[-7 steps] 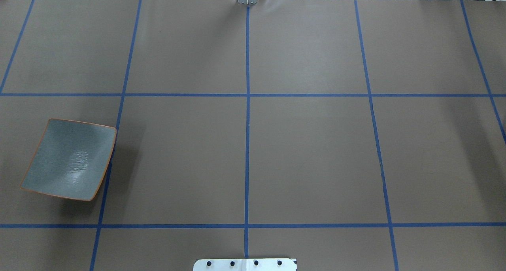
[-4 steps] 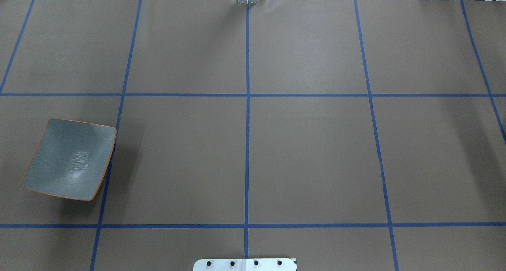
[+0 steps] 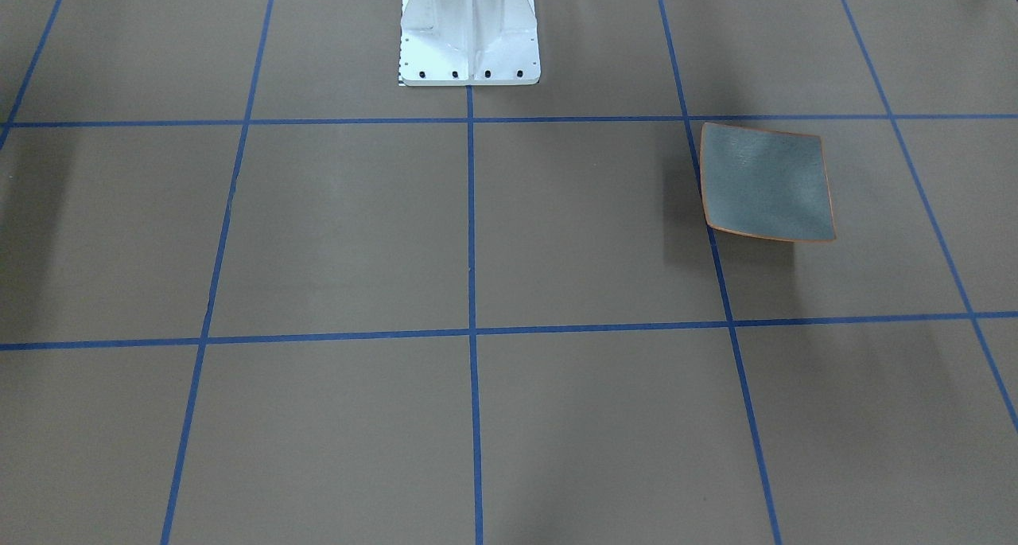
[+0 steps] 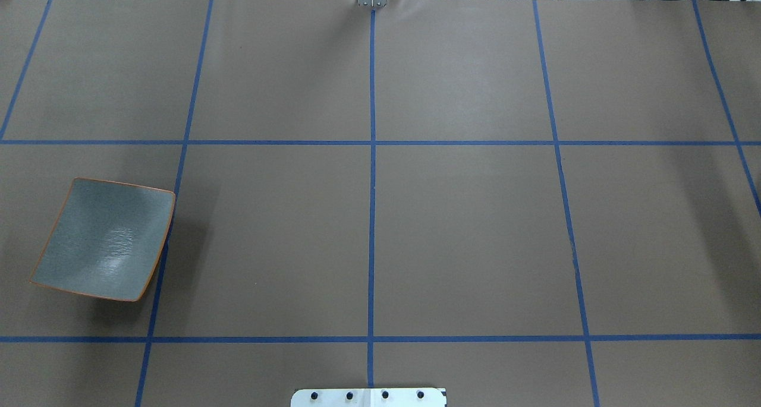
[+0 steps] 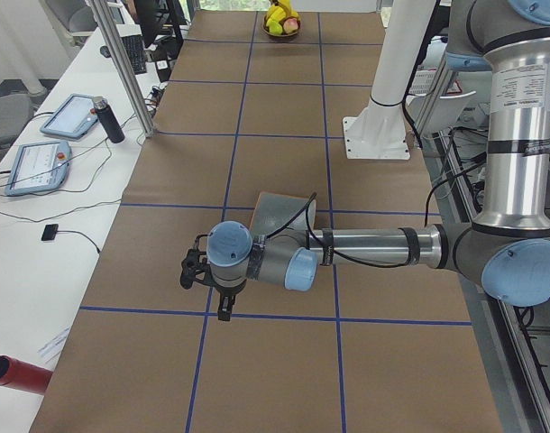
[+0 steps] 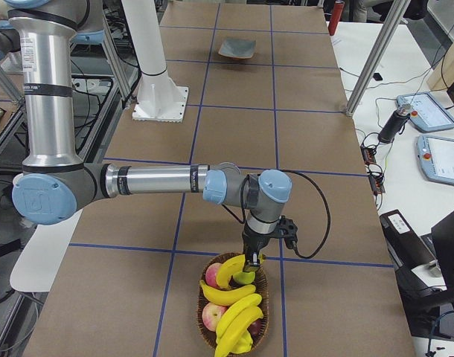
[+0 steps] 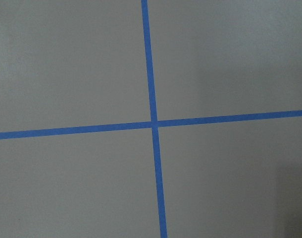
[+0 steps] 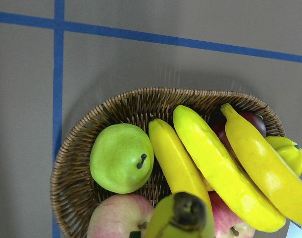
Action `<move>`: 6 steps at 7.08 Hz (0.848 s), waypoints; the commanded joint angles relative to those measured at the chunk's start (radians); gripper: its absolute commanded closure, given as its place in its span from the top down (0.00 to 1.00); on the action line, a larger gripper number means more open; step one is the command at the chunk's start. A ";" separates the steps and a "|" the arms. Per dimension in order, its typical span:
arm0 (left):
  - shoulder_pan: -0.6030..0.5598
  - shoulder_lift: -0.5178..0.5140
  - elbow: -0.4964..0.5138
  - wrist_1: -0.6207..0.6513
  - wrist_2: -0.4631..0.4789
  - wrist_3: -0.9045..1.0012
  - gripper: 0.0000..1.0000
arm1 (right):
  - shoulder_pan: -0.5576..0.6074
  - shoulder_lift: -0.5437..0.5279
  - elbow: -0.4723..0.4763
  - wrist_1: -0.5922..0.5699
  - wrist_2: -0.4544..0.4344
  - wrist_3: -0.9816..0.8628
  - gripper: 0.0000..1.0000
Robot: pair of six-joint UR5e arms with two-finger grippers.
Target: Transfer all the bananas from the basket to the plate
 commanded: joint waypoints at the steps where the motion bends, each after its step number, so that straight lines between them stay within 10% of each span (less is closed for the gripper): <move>1: 0.000 0.000 0.003 0.002 0.000 0.001 1.00 | 0.012 0.008 0.009 0.000 0.001 0.000 0.00; 6: 0.002 0.000 0.003 0.003 0.000 0.001 1.00 | 0.044 0.082 0.117 -0.177 0.011 0.000 0.00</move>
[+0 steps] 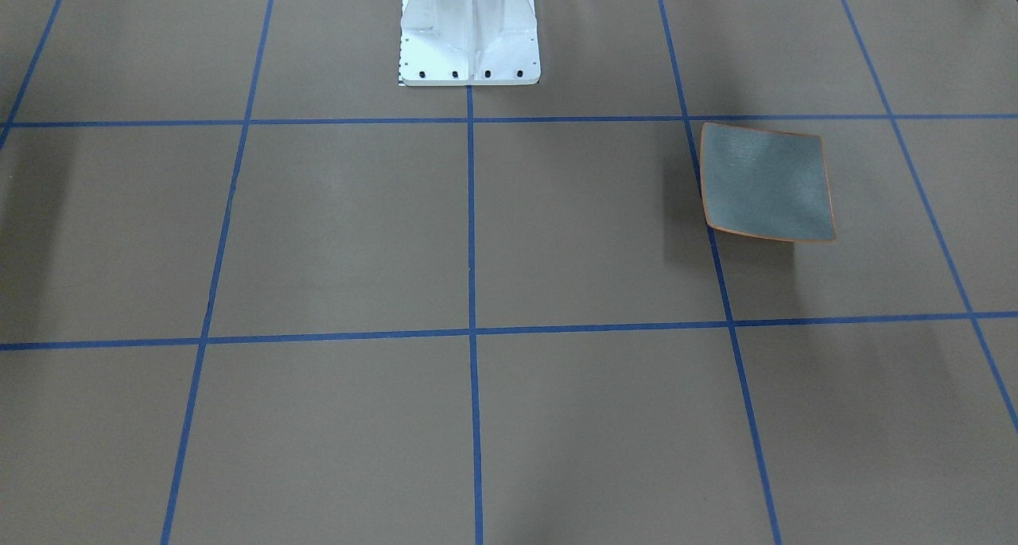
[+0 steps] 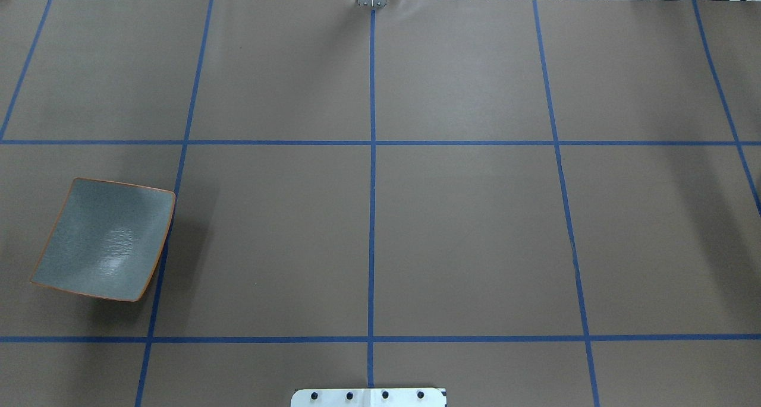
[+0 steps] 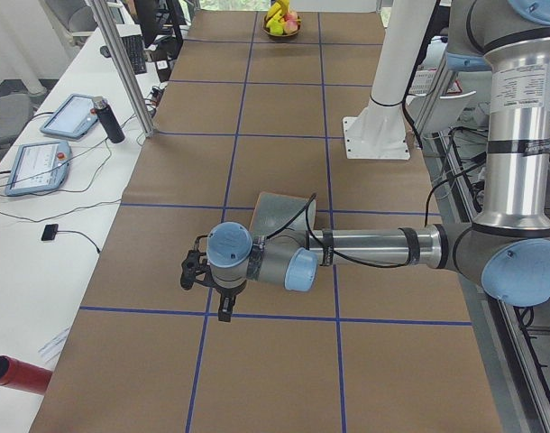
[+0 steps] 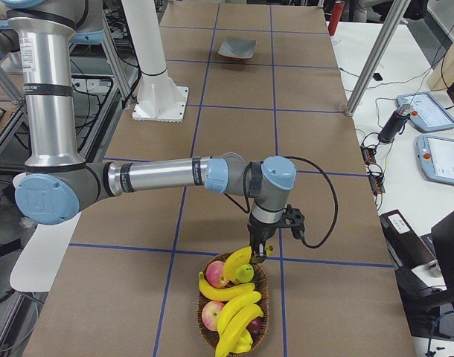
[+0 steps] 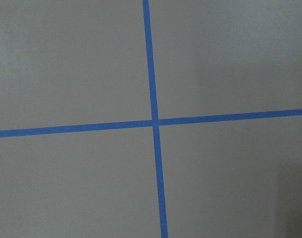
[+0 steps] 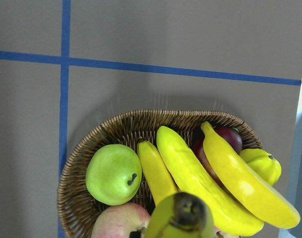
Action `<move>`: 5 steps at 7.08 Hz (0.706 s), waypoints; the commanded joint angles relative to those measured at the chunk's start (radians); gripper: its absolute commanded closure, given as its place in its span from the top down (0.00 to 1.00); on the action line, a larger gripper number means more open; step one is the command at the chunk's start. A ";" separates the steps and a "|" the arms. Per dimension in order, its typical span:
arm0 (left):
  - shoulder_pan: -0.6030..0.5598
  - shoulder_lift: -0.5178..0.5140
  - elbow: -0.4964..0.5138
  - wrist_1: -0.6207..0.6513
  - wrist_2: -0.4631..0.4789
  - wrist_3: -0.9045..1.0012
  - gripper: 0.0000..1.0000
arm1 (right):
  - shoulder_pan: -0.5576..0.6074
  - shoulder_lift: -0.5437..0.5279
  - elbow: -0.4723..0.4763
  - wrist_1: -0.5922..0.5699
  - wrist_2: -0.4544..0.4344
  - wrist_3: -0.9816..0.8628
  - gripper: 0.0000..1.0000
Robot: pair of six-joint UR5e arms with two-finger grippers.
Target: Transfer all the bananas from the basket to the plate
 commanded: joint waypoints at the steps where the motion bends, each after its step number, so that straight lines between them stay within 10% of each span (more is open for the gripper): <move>1: 0.000 0.000 0.000 0.002 0.000 -0.002 1.00 | 0.017 0.073 0.073 -0.140 0.005 0.000 0.00; 5: 0.005 -0.020 -0.002 0.005 -0.030 -0.021 1.00 | 0.051 0.211 0.084 -0.220 0.177 0.017 0.00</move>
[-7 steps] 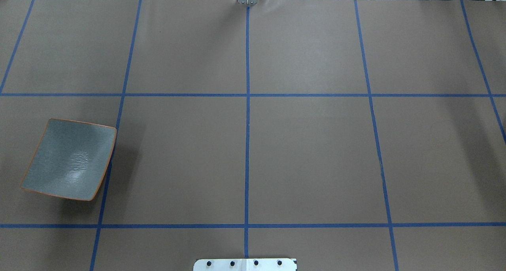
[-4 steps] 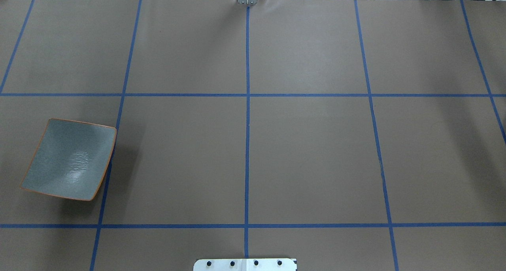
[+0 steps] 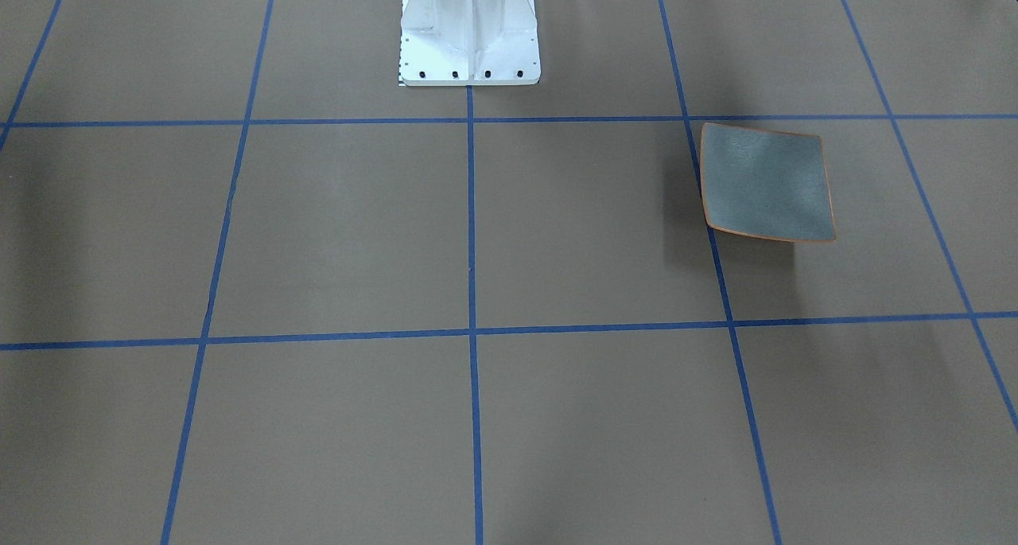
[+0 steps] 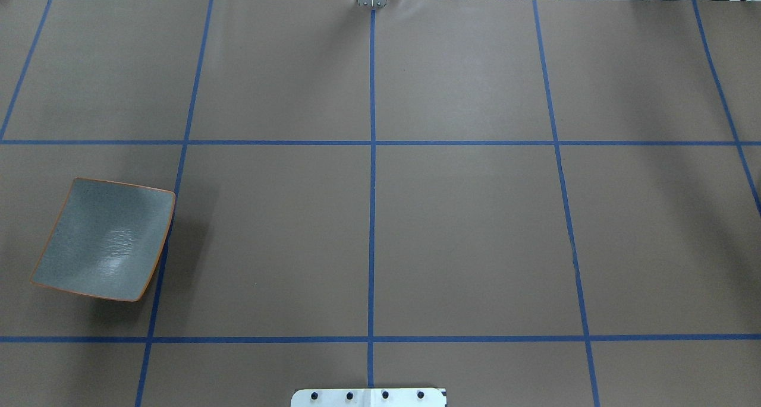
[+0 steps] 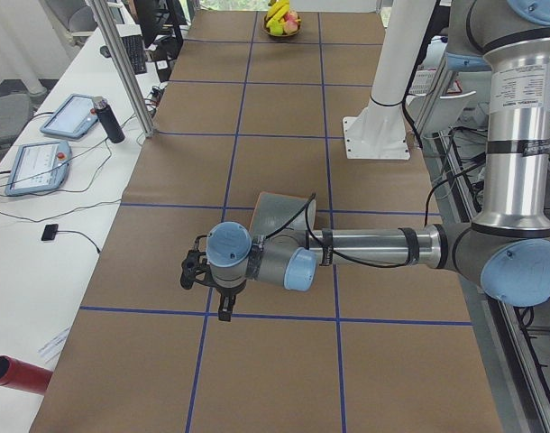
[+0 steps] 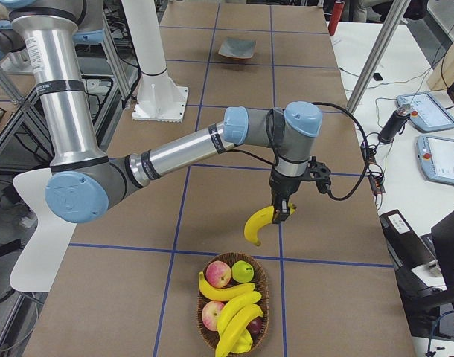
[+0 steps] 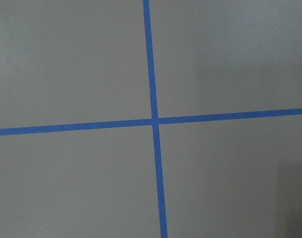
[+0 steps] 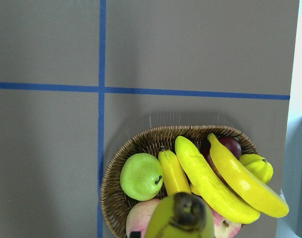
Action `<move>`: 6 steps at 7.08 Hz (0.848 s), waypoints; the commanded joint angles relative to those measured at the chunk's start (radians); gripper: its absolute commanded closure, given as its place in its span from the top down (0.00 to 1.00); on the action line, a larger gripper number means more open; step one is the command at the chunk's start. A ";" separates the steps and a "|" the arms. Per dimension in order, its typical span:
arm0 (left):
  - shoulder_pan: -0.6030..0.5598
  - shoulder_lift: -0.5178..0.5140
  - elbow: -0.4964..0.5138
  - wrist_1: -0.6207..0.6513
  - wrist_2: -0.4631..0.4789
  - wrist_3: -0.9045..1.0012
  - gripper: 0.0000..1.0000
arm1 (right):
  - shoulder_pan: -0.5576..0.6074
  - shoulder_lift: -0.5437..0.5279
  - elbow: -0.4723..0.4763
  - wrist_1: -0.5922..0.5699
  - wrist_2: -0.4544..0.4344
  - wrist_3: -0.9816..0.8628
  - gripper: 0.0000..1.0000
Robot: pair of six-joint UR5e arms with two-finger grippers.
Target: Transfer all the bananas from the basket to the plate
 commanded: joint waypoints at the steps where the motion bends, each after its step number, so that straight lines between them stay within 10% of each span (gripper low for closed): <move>1: 0.005 -0.032 -0.005 -0.010 -0.049 -0.081 1.00 | 0.005 0.047 0.003 -0.010 0.157 0.029 0.00; 6: 0.074 -0.148 -0.008 -0.012 -0.237 -0.285 1.00 | -0.119 0.110 0.046 0.080 0.608 0.490 0.00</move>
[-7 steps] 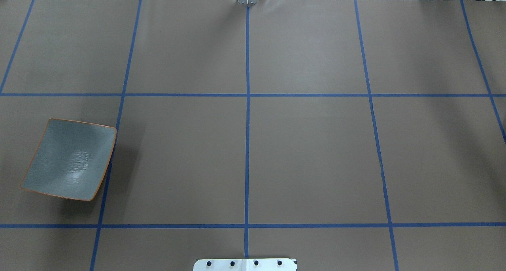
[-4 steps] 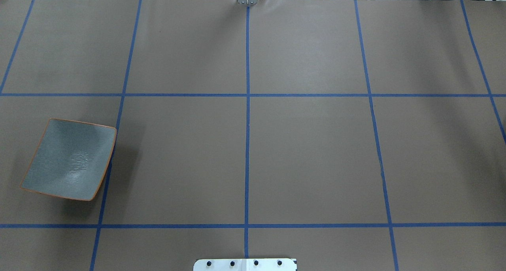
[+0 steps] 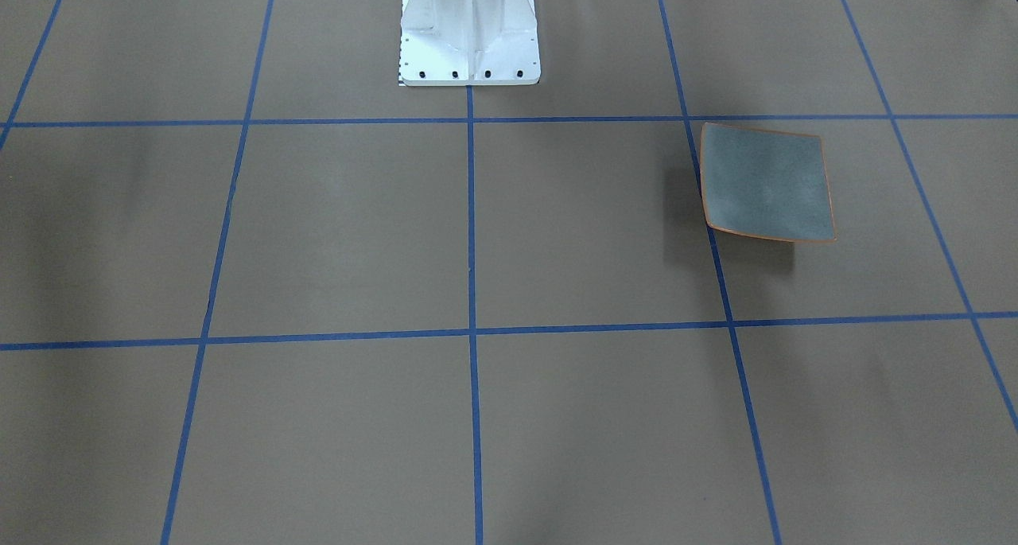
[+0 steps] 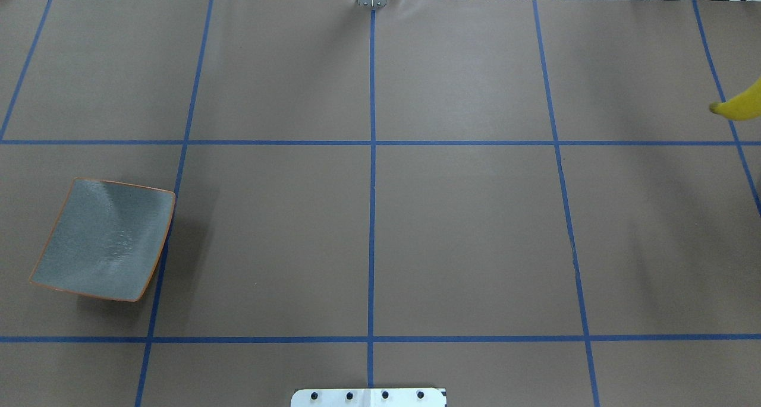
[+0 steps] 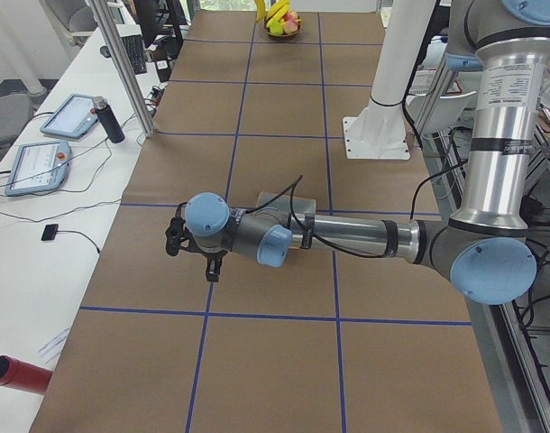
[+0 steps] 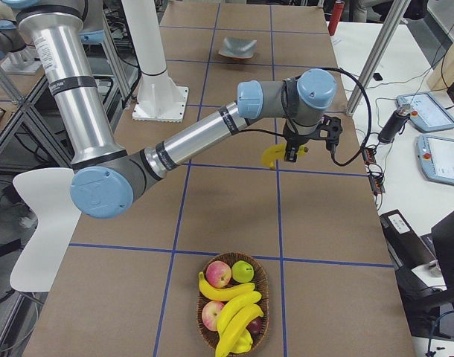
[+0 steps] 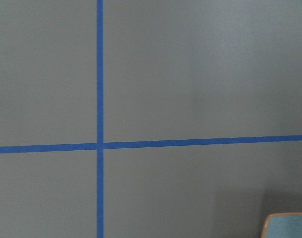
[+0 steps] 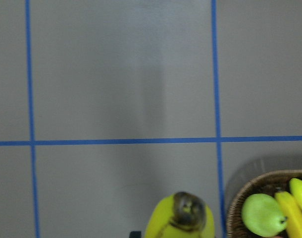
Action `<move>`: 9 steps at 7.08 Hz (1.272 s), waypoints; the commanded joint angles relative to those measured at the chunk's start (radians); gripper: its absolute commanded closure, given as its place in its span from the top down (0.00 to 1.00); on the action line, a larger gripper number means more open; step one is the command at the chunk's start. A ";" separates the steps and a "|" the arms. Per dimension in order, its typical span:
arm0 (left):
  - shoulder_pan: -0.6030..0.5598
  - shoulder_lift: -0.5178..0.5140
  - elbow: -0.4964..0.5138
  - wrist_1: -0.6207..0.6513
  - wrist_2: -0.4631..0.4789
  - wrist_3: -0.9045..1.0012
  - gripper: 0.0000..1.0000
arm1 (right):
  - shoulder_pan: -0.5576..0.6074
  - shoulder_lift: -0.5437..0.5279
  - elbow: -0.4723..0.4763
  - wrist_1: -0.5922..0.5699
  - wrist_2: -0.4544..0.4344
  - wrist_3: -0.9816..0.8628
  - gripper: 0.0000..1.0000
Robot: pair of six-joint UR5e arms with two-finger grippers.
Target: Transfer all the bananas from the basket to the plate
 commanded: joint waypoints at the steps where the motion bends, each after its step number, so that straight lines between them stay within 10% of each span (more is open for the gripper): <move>1: 0.058 -0.076 -0.017 -0.018 -0.126 -0.170 1.00 | -0.100 0.013 0.007 0.190 0.140 0.249 0.00; 5: 0.258 -0.239 -0.029 -0.270 -0.085 -0.708 1.00 | -0.318 0.100 0.013 0.540 0.052 0.874 0.00; 9: 0.485 -0.391 -0.051 -0.377 0.196 -1.196 1.00 | -0.533 0.134 0.013 0.864 -0.213 1.394 0.00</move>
